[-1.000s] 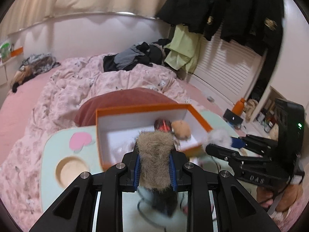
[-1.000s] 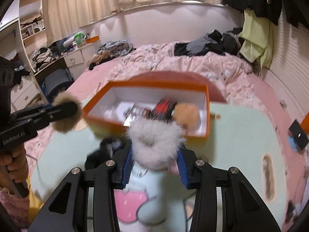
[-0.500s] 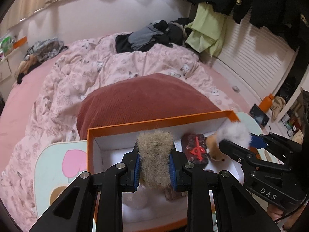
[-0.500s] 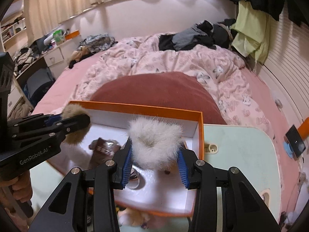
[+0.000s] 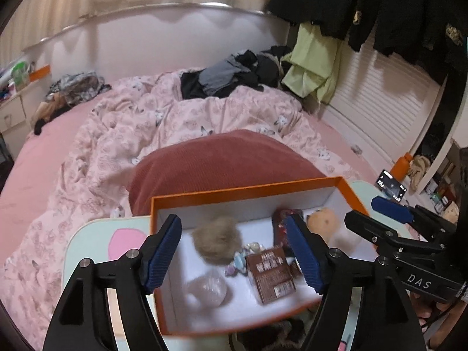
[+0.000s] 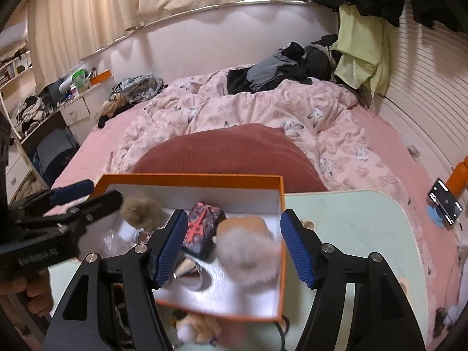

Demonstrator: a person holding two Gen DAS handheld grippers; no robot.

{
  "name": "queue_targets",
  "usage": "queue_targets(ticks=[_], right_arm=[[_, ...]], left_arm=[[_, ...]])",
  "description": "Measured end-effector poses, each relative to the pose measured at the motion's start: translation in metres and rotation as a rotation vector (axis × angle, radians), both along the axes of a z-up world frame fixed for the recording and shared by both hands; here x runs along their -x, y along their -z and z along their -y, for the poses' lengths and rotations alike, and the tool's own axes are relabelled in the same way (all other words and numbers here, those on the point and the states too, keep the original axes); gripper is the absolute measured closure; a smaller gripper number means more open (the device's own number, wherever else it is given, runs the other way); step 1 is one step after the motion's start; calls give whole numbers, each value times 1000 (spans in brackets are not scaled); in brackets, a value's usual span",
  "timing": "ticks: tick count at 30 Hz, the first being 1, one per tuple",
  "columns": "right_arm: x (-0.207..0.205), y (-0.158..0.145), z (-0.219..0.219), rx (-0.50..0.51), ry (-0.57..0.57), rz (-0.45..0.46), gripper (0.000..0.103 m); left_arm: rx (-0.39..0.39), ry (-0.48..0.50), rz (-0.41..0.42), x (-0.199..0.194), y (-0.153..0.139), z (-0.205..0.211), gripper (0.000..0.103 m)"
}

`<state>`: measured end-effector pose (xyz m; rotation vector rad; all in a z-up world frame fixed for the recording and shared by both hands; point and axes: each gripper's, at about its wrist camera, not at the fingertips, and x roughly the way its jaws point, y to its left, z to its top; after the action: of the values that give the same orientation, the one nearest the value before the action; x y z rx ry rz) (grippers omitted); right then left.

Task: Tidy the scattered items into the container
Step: 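Open both grippers in the box and withdraw them over the table, then grasp the black leather pouch with the left gripper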

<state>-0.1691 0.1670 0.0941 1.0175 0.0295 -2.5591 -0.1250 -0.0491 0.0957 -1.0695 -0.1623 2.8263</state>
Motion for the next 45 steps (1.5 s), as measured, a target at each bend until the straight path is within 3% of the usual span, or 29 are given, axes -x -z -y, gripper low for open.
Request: queue_targets(ticks=[6, 8, 10, 16, 20, 24, 26, 28, 30, 32, 33, 45], right_arm=[[-51, -2, -11, -25, -25, -10, 36], [-67, 3, -14, -51, -35, 1, 30], [-84, 13, -17, -77, -40, 17, 26], [-117, 45, -29, -69, -43, 75, 26], [-124, 57, -32, -80, -8, 92, 26], [-124, 63, -37, -102, 27, 105, 26], [-123, 67, -37, -116, 31, 120, 26], [-124, 69, -38, -130, 42, 117, 25], [-125, 70, -37, -138, 45, 111, 20], [-125, 73, -35, -152, 33, 113, 3], [-125, 76, -33, -175, 33, 113, 0], [-128, 77, -32, -177, 29, 108, 0]], left_arm=[[5, 60, -32, -64, -3, -5, 23], [5, 91, -31, -84, 2, -9, 22], [3, 111, -21, -103, 9, -13, 21], [59, 78, 2, -147, 47, -25, 21], [115, 78, 32, -152, 69, -38, 21], [115, 65, 108, -147, 88, -40, 21], [143, 56, 99, -148, 90, -42, 21], [145, 61, 99, -148, 93, -43, 10], [146, 66, 94, -149, 96, -45, 1], [146, 67, 85, -150, 97, -46, 1], [145, 68, 85, -149, 96, -45, 1], [139, 91, 84, -149, 95, -48, 1]])
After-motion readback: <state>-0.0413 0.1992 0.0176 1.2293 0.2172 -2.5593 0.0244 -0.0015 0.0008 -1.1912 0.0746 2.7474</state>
